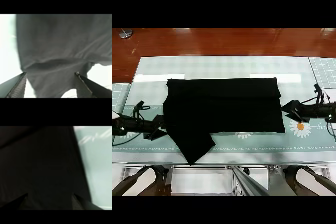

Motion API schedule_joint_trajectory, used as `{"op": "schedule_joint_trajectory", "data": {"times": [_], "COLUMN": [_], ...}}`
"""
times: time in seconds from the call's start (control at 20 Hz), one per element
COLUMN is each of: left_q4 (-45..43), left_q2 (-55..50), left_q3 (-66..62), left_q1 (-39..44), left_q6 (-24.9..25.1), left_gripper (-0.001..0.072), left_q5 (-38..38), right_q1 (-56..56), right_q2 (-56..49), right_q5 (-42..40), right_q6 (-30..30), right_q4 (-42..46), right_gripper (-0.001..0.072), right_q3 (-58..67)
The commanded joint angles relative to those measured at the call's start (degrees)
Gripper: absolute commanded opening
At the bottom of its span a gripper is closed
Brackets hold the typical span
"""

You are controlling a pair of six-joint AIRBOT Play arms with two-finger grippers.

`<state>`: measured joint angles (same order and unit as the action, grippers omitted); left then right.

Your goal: Fold the shirts.

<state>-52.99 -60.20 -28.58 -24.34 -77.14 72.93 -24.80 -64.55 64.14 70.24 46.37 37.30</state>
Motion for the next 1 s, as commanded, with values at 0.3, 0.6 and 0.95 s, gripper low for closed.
{"op": "schedule_joint_trajectory", "data": {"times": [0.3,0.6,0.95], "left_q4": [-0.83,-3.61,-1.16], "left_q2": [2.01,2.08,1.68], "left_q3": [4.79,4.22,7.08], "left_q1": [8.50,4.46,1.90], "left_q6": [-0.63,0.94,2.16], "left_gripper": [0.0703,0.0703,0.0702], "left_q5": [-2.99,2.12,-1.42], "right_q1": [-0.22,-0.22,-0.22], "right_q2": [3.48,3.48,3.48], "right_q5": [0.55,1.49,1.18], "right_q6": [-2.56,-2.58,-2.40], "right_q4": [-5.57,-5.11,-4.79], "right_gripper": [0.0617,0.0617,0.0618], "right_q3": [-5.64,-5.64,-5.64]}}
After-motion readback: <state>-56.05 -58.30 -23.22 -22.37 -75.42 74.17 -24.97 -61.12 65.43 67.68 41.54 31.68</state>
